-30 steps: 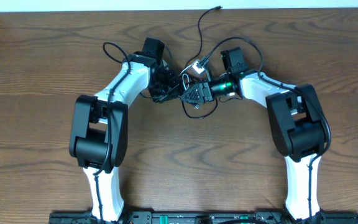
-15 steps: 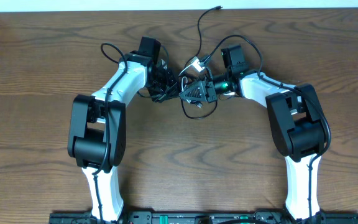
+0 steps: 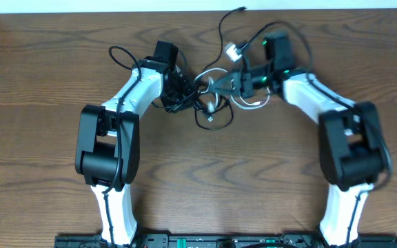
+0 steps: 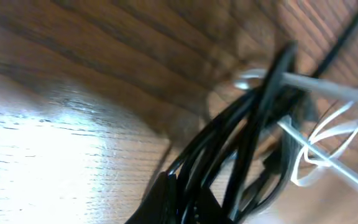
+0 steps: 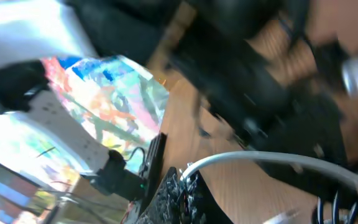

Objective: Untangle cables

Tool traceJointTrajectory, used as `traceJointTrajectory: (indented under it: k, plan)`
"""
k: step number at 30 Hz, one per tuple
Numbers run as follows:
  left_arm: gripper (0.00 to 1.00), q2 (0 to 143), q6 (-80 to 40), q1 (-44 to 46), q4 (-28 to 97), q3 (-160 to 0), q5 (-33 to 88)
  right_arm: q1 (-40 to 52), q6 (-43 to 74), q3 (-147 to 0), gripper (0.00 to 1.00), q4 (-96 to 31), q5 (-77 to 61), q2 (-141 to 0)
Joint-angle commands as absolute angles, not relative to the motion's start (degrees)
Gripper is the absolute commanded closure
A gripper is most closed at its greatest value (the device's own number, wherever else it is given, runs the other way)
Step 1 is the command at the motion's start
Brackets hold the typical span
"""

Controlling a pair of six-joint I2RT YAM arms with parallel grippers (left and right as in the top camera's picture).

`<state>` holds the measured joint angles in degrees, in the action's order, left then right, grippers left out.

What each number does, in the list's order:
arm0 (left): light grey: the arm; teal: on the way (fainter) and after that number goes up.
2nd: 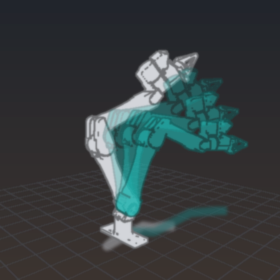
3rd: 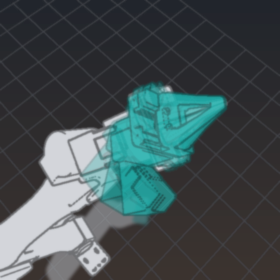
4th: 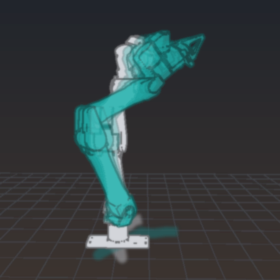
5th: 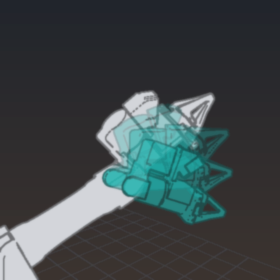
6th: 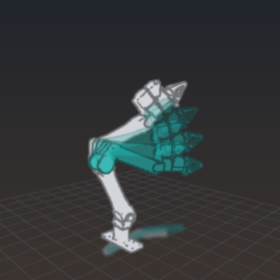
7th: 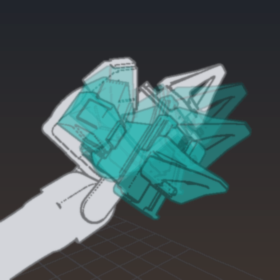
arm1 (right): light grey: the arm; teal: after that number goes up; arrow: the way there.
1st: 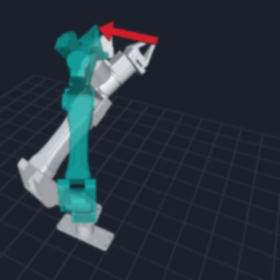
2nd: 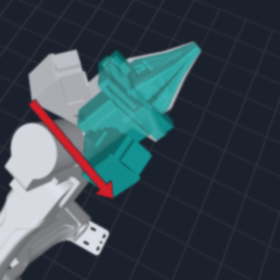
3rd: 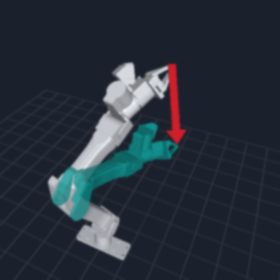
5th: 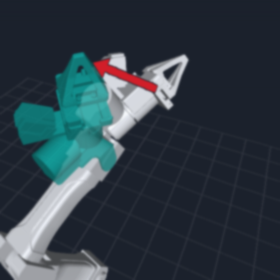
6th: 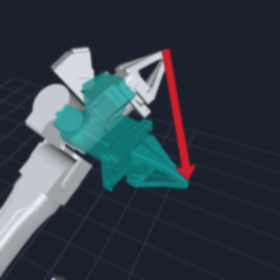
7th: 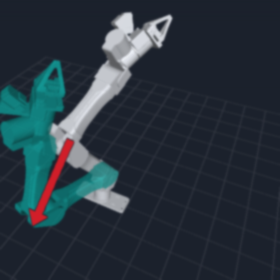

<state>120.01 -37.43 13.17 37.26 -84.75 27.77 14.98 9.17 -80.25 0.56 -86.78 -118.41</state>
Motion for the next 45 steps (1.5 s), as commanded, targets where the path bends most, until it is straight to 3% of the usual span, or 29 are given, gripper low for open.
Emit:
traceJointTrajectory:
  k: [1,18,22,33,38,41,45]
  plan:
    - [0.92,120.66,-36.49,12.8,37.47,-84.2,24.03,13.04,10.76,-80.53,0.99,0.64,-89.54,-111.68]
    - [0.92,120.66,-34.33,12.82,40.36,-84.2,18.74,-1.37,18.46,-80.53,0.99,0.03,-83.37,-103.15]
    - [0.92,120.66,-33.39,12.82,40.53,-84.2,18.74,-5.34,18.44,-80.53,0.99,-4.75,-78.41,-103.15]
    - [0.92,120.66,-30.33,12.8,41.74,-84.2,18.04,-18.48,11.49,-80.53,0.99,-31.11,-46.87,-103.13]
    - [0.92,120.66,-29.39,12.8,41.71,-84.2,17.21,-22.85,11.22,-80.53,0.99,-36.82,-34.11,-103.13]
    - [0.92,120.53,-26.17,12.82,42.0,-84.23,17.26,-24.69,10.98,-80.53,0.99,-38.0,-30.24,-103.13]
    - [0.93,119.04,-20.86,12.93,43.16,-84.23,17.23,-24.73,7.01,-80.53,0.98,-37.76,-34.79,-103.13]
